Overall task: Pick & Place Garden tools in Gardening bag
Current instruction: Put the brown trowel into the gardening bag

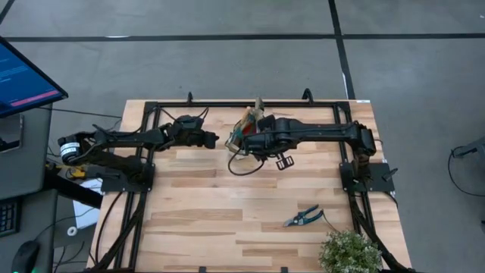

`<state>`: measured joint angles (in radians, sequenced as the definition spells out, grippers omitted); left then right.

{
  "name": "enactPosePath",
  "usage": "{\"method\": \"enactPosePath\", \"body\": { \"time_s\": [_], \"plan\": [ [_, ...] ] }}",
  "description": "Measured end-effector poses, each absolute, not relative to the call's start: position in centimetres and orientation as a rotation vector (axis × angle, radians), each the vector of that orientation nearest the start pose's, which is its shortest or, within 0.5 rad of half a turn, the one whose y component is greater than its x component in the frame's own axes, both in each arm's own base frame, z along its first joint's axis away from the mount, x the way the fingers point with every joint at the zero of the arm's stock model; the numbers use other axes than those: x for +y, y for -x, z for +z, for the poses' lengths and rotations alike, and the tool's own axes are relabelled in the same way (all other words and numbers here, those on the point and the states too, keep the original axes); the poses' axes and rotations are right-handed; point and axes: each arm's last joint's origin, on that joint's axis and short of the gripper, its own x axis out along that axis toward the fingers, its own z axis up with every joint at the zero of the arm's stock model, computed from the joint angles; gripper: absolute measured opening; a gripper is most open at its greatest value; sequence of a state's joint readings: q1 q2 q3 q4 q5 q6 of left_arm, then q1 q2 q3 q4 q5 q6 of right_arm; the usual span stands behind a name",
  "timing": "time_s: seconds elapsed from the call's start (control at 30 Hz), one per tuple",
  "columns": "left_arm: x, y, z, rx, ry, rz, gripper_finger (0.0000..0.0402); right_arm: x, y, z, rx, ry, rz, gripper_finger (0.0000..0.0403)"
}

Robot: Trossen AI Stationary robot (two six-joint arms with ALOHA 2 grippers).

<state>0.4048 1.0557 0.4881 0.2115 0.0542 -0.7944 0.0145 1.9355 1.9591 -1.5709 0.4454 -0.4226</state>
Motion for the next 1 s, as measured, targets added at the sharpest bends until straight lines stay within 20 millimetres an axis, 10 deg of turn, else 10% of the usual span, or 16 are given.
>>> {"method": "enactPosePath", "body": {
  "time_s": [1.0],
  "plan": [
    [9.2, -23.4, 19.0, 0.223, 0.911, 0.359, 0.0005, -3.5, -37.2, 29.9, 1.676, 0.651, -0.042, 0.0]
  ]
}}
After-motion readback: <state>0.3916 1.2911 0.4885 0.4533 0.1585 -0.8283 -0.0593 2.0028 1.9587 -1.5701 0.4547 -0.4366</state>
